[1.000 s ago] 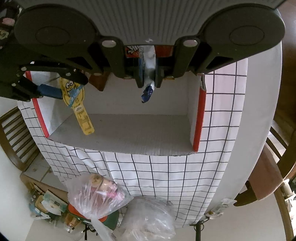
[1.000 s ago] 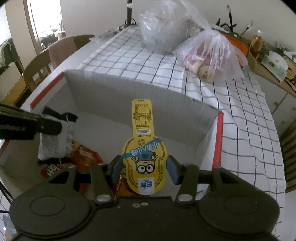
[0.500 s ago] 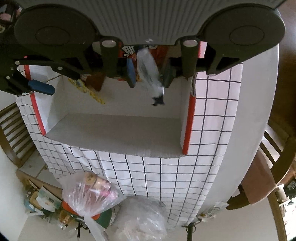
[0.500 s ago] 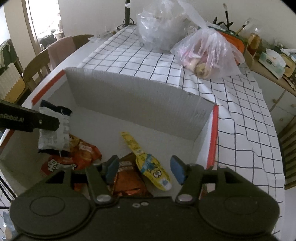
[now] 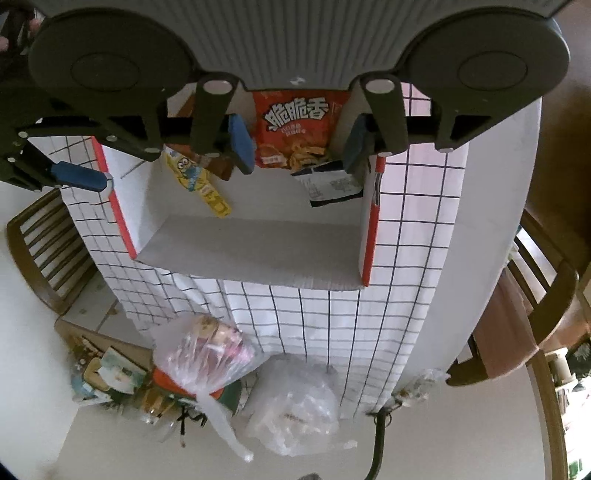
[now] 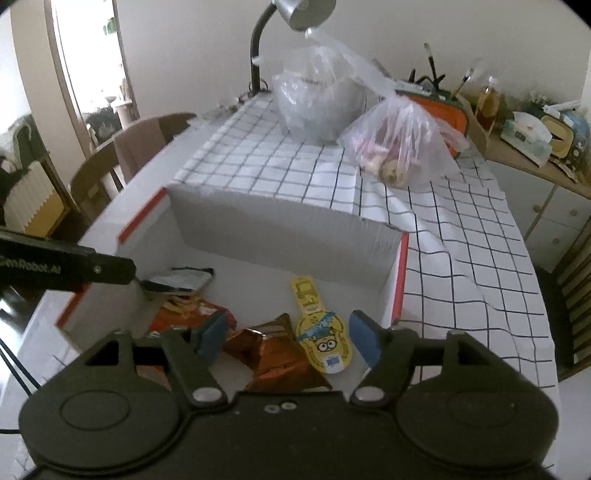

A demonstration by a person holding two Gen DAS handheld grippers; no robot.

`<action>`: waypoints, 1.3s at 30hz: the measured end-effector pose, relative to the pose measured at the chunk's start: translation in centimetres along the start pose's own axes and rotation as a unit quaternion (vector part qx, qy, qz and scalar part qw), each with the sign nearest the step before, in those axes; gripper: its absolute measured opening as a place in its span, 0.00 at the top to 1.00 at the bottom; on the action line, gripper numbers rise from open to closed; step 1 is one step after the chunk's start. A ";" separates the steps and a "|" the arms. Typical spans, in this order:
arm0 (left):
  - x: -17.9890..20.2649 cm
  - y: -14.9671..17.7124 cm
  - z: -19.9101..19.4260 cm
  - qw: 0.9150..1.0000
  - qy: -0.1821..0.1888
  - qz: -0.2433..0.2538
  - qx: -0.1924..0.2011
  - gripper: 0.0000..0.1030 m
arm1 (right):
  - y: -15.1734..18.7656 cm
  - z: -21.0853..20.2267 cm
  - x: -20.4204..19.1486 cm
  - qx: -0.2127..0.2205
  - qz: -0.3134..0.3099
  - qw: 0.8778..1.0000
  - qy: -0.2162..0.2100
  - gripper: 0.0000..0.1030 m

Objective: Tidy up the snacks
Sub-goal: 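Release both items into the red box and withdraw both tools, then grasp the blue cookie packet with the left tool while the right tool grasps the white crinkled bag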

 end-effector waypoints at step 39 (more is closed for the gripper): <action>-4.3 10.3 -13.4 0.999 0.019 -0.013 0.028 0.21 | 8.1 -13.7 -6.5 0.036 0.029 0.998 -0.032 0.00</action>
Point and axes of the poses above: each gripper's, at about its wrist camera, not at the fingertips, and z roughly the way its jaws point, x to its right, y to its underside, the point moved 4 cm from there along z, roughly the way its jaws point, and after that the axes turned 15 degrees about x, right-handed, at the moved point
